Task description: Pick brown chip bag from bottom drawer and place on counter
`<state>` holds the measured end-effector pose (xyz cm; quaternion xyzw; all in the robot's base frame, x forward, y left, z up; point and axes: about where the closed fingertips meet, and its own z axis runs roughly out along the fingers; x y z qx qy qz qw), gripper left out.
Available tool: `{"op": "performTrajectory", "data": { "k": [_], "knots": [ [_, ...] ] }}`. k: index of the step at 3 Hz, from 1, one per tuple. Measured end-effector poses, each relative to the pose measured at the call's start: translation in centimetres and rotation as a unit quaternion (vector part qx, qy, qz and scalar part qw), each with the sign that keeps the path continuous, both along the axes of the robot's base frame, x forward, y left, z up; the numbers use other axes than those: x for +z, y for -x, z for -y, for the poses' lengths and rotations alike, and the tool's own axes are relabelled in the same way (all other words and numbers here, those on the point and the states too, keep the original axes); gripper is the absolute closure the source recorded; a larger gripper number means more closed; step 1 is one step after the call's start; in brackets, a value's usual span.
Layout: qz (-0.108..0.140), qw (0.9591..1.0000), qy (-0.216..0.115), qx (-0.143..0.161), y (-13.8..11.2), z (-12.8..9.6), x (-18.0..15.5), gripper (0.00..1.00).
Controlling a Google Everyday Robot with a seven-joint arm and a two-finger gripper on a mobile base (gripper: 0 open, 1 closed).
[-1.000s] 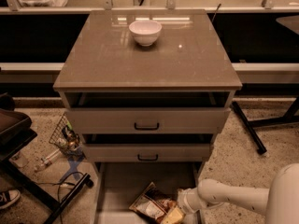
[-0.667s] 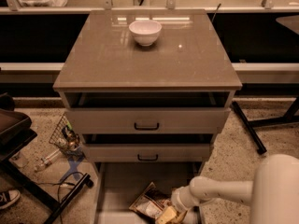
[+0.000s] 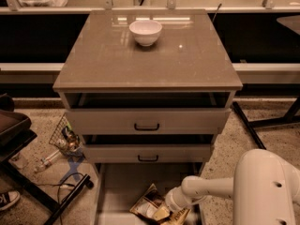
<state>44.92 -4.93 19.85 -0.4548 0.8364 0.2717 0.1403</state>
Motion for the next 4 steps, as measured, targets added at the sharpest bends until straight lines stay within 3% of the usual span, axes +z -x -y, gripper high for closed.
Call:
{"op": "performTrajectory", "data": {
  "k": [2,3,4],
  "knots": [
    [-0.002,1.0,-0.001,0.001,0.3,-0.2,-0.13,0.84],
    [-0.004,1.0,-0.002,0.002,0.44,-0.32,-0.21,1.0],
    [-0.004,1.0,-0.002,0.002,0.44,-0.33,-0.21,1.0]
  ]
}}
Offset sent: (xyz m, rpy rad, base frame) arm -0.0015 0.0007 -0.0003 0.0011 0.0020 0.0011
